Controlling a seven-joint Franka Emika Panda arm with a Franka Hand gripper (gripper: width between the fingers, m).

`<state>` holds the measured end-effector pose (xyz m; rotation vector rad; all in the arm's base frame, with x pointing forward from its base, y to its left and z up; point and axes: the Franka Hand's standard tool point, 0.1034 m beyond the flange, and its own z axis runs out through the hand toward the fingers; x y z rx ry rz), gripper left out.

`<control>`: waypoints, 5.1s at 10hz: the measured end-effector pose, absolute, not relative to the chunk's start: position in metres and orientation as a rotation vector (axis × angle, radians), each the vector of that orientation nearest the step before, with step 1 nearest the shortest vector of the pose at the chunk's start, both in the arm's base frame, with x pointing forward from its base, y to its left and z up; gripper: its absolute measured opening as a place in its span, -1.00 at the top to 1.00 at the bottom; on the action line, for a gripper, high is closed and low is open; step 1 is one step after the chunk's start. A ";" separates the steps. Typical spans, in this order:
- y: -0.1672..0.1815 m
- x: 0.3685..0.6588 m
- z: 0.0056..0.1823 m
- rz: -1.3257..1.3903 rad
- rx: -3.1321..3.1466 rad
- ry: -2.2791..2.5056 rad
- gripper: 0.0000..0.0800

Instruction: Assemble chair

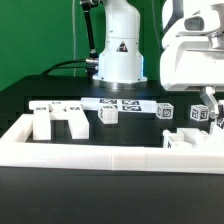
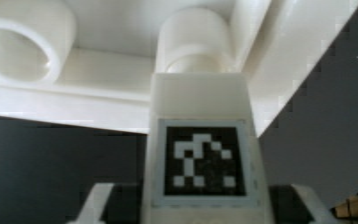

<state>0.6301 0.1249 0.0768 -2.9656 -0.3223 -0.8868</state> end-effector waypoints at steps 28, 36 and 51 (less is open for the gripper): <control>0.122 0.648 0.086 0.071 -3.090 -0.344 -0.59; 0.122 0.648 0.086 0.074 -3.107 -0.162 0.28; 0.116 0.644 0.084 0.013 -2.473 1.914 0.28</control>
Offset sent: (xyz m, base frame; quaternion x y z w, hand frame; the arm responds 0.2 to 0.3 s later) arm 0.0000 0.0000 0.0000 0.0000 0.0000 0.0000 1.0000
